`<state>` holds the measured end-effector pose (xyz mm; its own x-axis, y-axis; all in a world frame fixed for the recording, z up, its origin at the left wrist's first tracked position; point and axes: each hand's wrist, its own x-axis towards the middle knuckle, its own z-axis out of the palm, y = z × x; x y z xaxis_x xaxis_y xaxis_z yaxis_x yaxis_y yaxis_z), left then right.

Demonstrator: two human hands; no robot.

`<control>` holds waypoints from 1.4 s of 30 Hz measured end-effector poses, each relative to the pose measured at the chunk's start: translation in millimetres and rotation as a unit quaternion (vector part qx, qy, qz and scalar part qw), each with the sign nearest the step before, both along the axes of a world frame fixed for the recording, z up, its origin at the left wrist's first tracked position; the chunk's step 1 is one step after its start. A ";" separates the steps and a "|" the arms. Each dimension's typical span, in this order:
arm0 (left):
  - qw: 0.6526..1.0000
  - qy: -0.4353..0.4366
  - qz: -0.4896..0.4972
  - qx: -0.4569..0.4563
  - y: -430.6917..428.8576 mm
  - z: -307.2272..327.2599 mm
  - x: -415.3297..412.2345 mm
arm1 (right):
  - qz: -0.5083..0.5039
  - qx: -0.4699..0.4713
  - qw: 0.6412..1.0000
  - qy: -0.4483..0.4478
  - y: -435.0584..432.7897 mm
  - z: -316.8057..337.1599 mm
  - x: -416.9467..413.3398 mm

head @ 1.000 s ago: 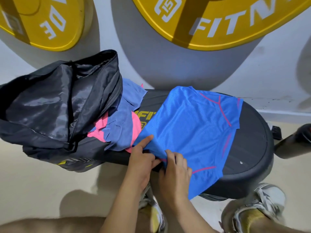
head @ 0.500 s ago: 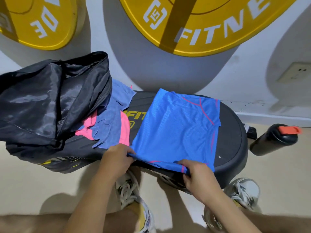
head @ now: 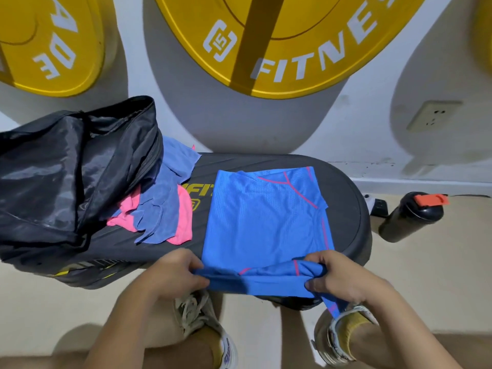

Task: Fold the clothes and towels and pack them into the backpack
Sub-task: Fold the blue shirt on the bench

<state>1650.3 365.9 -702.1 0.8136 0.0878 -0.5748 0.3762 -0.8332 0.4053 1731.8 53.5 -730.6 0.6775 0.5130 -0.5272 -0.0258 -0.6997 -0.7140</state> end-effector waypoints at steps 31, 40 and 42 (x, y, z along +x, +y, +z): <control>0.908 -0.315 0.257 0.102 7.5 -94.5 207.7 | -0.069 -0.109 0.953 -0.273 73.7 -35.4 204.1; 0.931 -0.288 0.222 0.040 20.9 -93.4 210.6 | -0.066 -0.066 0.921 -0.379 47.3 -51.0 204.0; 0.932 -0.287 0.219 0.032 22.6 -93.2 210.8 | -0.079 -0.038 0.919 -0.383 48.8 -49.9 203.7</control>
<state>1861.1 388.5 -795.3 0.8635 0.5029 -0.0381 0.4226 -0.6803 0.5988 1935.5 102.4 -780.5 0.9281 0.3570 0.1056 0.3583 -0.7794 -0.5139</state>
